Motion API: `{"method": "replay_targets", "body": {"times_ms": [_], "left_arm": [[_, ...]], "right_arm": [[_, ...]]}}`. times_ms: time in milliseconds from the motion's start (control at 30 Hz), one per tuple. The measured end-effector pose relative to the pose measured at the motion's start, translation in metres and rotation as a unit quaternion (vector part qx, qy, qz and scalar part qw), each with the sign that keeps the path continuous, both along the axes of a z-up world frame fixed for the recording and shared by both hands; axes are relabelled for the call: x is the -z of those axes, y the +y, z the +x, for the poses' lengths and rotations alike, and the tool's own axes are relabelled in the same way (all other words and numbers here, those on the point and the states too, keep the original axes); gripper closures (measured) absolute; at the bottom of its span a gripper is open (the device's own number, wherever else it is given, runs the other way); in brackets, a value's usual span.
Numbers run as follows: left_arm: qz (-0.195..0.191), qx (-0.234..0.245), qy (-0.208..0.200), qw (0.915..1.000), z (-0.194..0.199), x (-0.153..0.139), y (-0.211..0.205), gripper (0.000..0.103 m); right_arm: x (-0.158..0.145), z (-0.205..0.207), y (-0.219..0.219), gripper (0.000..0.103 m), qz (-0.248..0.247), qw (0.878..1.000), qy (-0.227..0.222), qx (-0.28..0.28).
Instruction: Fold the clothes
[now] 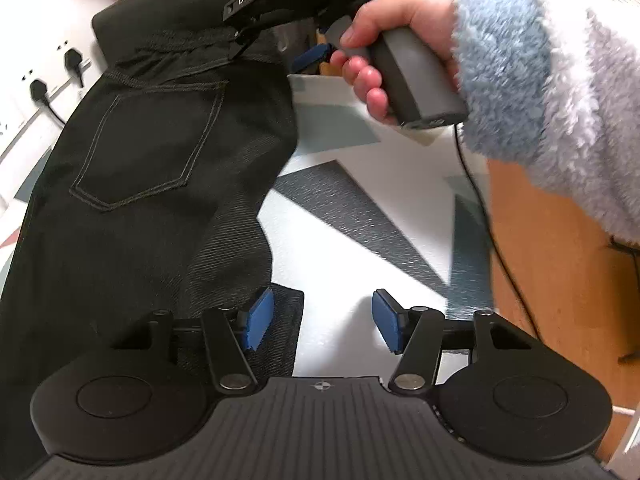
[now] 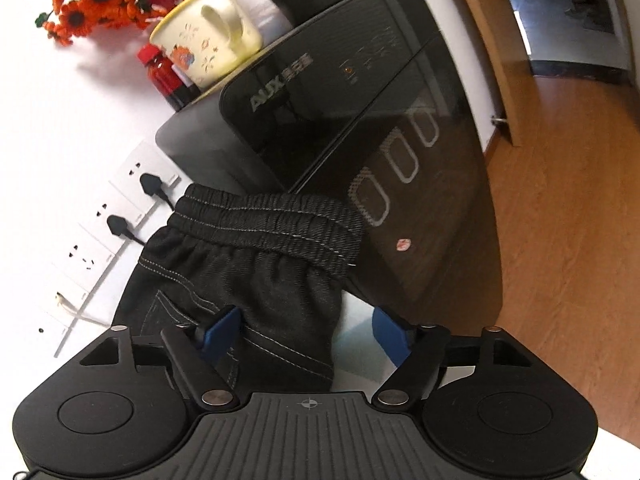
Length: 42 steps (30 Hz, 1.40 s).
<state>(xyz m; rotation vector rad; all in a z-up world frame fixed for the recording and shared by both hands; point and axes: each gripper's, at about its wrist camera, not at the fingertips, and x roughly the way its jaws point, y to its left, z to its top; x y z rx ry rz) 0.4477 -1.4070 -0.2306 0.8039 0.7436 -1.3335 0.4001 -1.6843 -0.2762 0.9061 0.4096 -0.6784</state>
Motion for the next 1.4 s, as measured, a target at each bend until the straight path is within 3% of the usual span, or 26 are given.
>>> {"method": "replay_targets", "body": {"times_ms": [33,67,167,300,400,567,633,700,733,900,1033,1067,1100,1200,1400], "left_arm": [[-0.003,-0.002,0.006,1.0000,0.002,0.000,0.000,0.051],[-0.005,-0.004,0.013,0.9999,0.006,-0.001,0.000,0.061],[-0.002,-0.019,0.016,0.9997,0.019,-0.004,-0.003,0.099],[0.004,-0.031,0.058,0.9979,0.032,-0.012,0.010,0.102],[0.013,0.017,0.059,0.9981,0.016,-0.019,0.021,0.103],[0.009,0.063,0.069,0.9956,-0.005,-0.018,0.038,0.102],[-0.017,0.045,0.036,0.9982,-0.004,-0.024,0.042,0.097],[-0.022,0.021,0.003,0.9995,-0.001,-0.024,0.040,0.068],[-0.015,0.009,-0.009,0.9998,0.001,-0.021,0.036,0.065],[-0.004,-0.011,-0.039,0.9992,0.008,-0.006,0.019,0.064],[-0.009,-0.002,-0.071,0.9975,0.006,0.002,0.015,0.064],[-0.010,-0.002,-0.066,0.9977,0.007,0.001,0.014,0.076],[-0.008,0.002,-0.060,0.9982,0.009,0.001,0.013,0.099],[-0.008,0.018,-0.047,0.9987,0.010,-0.003,0.015,0.100],[-0.021,0.053,-0.039,0.9976,0.005,-0.014,0.030,0.100]], "right_arm": [[0.000,0.003,-0.001,0.036,0.001,1.000,-0.001,-0.005],[0.000,0.006,-0.001,0.041,0.002,1.000,-0.002,-0.009],[-0.001,0.011,-0.002,0.061,0.007,1.000,-0.005,-0.011],[-0.005,0.004,-0.003,0.089,0.013,1.000,-0.018,0.016],[-0.007,-0.005,-0.004,0.093,0.017,0.998,-0.038,0.038],[-0.001,-0.004,-0.003,0.093,0.023,0.998,-0.035,0.047],[-0.001,-0.006,-0.004,0.091,0.028,0.998,-0.037,0.041],[-0.001,-0.009,-0.004,0.082,0.031,0.998,-0.043,0.036],[-0.002,-0.011,-0.005,0.081,0.033,0.998,-0.046,0.033],[-0.006,-0.015,-0.002,0.076,0.030,0.998,-0.044,0.025],[-0.004,-0.012,-0.001,0.069,0.035,0.999,-0.037,0.018],[-0.003,-0.012,-0.002,0.066,0.037,0.998,-0.036,0.020],[-0.002,-0.012,-0.002,0.063,0.039,0.998,-0.036,0.021],[0.005,-0.011,-0.007,0.056,0.050,0.998,-0.034,0.028],[0.016,-0.006,-0.016,0.058,0.077,0.995,-0.054,0.037]]}}
